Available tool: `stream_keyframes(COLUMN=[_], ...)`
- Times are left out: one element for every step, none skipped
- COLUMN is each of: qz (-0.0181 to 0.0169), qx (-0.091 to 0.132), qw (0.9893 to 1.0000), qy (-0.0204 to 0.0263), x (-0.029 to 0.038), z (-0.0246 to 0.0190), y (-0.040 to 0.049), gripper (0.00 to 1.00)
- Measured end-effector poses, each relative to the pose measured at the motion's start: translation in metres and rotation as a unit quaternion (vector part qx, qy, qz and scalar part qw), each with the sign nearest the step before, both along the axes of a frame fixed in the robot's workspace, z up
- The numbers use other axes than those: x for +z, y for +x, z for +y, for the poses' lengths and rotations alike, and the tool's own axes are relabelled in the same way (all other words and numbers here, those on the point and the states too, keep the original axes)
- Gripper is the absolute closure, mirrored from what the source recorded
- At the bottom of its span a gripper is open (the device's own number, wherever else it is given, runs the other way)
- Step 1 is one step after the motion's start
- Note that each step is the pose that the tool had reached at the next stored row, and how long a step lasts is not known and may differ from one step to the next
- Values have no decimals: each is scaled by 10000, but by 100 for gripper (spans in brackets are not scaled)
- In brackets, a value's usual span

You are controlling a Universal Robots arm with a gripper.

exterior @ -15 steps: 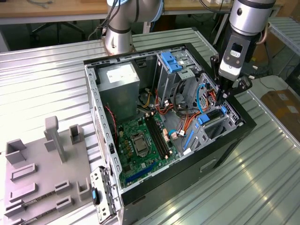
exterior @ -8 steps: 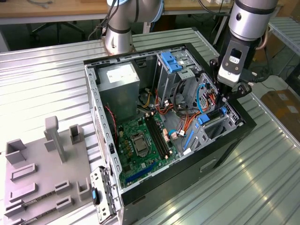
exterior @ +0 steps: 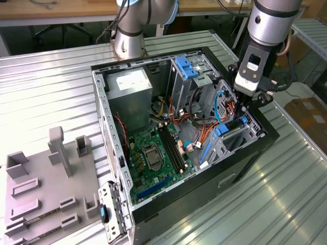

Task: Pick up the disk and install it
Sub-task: 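Insert the disk into the insertion slot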

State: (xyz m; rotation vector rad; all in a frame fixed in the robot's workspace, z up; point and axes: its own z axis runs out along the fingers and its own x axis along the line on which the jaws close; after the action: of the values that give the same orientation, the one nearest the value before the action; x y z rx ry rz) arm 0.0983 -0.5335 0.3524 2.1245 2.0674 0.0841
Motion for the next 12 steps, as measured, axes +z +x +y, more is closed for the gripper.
stream_keyframes(qz=[0, 0, 0, 0, -1, -4, -10, -15, -29, -64, -107, -164], qx=[-5, -5, -5, -5, -5, -6, -8, -11, -12, -12, -13, -18], qw=[10000, 10000, 10000, 10000, 10000, 10000, 10000, 10000, 10000, 9999, 9999, 9998], qy=[1, 1, 1, 2, 2, 3, 4, 14, 53, 100, 121, 147], x=[-1, -2, -2, -2, -4, -9, -11, -12, -14, -16, -18, -20], z=[-2, -1, -2, -1, -2, -2, -3, -5, -5, -5, -5, -13], y=[0, 1, 1, 1, 1, 1, 1, 1, 0, 0, 0, 1], gripper=[84, 84, 84, 84, 84, 84, 84, 84, 84, 84, 84, 84])
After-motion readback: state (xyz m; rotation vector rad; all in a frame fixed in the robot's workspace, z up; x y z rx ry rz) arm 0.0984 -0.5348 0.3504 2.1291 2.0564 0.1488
